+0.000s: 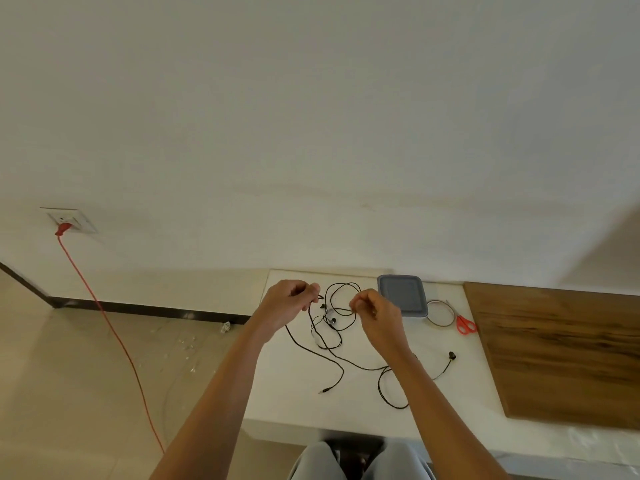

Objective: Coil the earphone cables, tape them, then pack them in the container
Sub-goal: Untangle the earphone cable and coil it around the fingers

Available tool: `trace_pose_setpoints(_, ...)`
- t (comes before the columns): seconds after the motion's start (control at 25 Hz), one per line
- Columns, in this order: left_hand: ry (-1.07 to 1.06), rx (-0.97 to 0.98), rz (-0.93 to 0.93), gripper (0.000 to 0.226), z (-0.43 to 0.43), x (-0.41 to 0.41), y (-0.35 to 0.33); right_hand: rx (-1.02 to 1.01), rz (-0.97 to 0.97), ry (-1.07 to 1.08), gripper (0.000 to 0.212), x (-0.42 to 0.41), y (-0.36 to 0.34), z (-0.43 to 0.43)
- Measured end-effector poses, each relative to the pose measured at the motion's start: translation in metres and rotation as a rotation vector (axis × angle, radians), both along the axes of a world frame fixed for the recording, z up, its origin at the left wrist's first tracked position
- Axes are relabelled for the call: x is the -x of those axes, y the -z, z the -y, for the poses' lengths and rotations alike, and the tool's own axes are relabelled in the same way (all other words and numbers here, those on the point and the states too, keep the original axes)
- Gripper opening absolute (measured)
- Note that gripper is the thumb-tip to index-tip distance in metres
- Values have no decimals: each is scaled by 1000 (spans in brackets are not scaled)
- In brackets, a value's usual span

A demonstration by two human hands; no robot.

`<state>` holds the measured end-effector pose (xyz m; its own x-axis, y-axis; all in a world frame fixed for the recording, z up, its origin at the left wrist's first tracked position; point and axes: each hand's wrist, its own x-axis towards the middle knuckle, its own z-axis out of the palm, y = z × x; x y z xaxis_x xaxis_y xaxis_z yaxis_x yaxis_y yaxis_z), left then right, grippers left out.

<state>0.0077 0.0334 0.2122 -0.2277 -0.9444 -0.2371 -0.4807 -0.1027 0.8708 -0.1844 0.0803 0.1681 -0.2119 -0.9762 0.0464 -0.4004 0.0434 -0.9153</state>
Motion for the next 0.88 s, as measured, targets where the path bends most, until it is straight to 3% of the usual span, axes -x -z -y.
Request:
trace_pose_setpoints(0.12,68,-1,23,39,-5,13,2,-93,193,-268,29,-13,-4,-1)
trace_pose_setpoints(0.2,87,7,39,39,-9,22,2,-44,86,-290,22,-19,-7,0)
trace_pose_setpoints(0.28,65,-5,19,39,-9,19,0,18,-26,-134,15,-7,-9,3)
trace_pose_setpoints(0.4,46,-42,1,36,-4,-5,-2,25,-28,119,17,33,-7,5)
trace_pose_setpoints(0.52,27,-99,-32,36,-4,-28,-2,14,-219,289,13,70,1,5)
trace_pose_setpoints(0.68,-57,-108,-132,36,-3,-42,-1,-247,-462,441,20,101,9,2)
trace_pose_setpoints(0.76,-99,-106,-188,35,-2,-38,-1,-413,-505,300,36,86,7,3)
trace_pose_setpoints(0.88,-26,-118,-169,34,-6,-10,-1,-336,-193,-206,69,19,-7,1)
